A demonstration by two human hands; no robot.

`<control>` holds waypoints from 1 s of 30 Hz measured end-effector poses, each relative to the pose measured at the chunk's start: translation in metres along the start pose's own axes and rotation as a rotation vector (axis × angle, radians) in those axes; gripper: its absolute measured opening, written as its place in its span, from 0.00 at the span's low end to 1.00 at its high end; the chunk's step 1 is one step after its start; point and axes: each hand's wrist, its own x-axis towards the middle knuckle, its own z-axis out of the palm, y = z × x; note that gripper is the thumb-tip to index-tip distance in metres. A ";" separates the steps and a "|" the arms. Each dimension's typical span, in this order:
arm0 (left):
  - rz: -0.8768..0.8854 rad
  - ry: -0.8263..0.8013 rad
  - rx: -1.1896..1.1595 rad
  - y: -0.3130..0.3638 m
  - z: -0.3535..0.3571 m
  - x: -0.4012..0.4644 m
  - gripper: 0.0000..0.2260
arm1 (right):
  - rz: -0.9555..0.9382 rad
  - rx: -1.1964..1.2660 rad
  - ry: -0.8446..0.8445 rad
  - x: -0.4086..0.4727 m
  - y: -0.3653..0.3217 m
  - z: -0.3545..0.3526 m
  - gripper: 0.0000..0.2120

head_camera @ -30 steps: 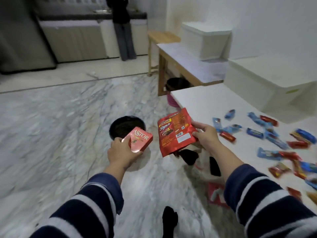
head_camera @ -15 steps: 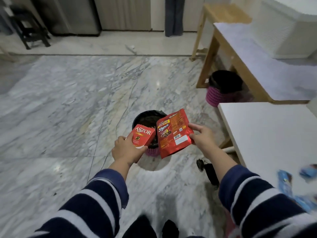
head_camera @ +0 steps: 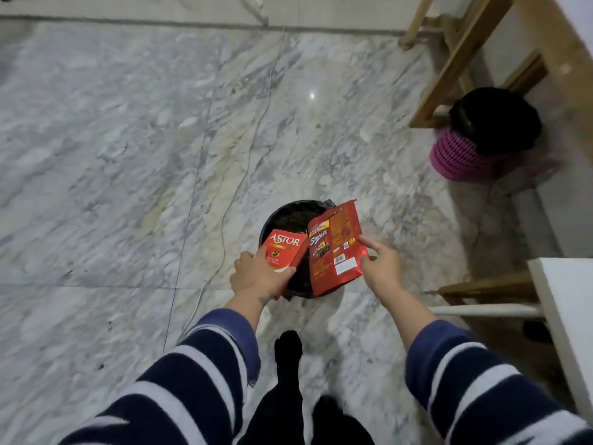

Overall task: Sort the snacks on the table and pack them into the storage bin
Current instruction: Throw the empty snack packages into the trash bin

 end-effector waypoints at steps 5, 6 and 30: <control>-0.020 -0.073 -0.051 0.011 0.042 0.083 0.36 | -0.039 -0.099 0.000 0.069 0.021 0.054 0.20; -0.017 -0.083 -0.051 0.011 0.054 0.100 0.36 | -0.034 -0.105 -0.009 0.083 0.029 0.065 0.20; 0.176 -0.112 0.158 0.064 -0.002 0.074 0.28 | -0.042 -0.481 -0.331 0.067 -0.015 -0.007 0.18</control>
